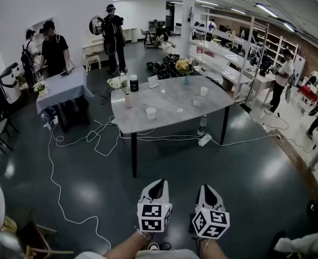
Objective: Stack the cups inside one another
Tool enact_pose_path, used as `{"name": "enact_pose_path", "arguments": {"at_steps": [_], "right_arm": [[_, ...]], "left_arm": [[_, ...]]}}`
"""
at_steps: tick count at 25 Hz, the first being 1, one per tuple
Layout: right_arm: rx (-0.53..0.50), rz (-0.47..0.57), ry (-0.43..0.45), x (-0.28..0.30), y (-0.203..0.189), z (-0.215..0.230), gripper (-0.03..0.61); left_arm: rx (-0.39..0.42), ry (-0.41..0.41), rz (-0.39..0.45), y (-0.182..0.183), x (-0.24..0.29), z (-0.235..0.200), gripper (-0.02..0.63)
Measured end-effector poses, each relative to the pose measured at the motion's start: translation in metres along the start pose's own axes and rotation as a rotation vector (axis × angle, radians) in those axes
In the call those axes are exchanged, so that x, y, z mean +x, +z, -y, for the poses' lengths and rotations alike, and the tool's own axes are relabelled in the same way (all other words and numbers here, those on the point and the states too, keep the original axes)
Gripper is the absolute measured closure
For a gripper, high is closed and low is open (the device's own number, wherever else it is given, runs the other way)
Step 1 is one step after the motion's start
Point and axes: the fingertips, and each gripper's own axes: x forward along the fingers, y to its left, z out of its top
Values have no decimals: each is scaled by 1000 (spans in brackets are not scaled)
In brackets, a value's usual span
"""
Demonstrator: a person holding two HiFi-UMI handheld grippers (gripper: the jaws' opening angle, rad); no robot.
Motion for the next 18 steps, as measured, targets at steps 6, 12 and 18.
{"name": "enact_pose_path", "arguments": {"at_steps": [6,12,18], "right_arm": [[41,0,-46,17,-10,-7,571],[53,-30,-84,28,-17,-12,572],[40,-45,-90,50,-17,-10,571]], "left_arm": [[17,-32,-1,3,10,-22,617],[-1,-38,-26,2,20,-43,617],[-3,-35,-20,6,37,-56,617]]}}
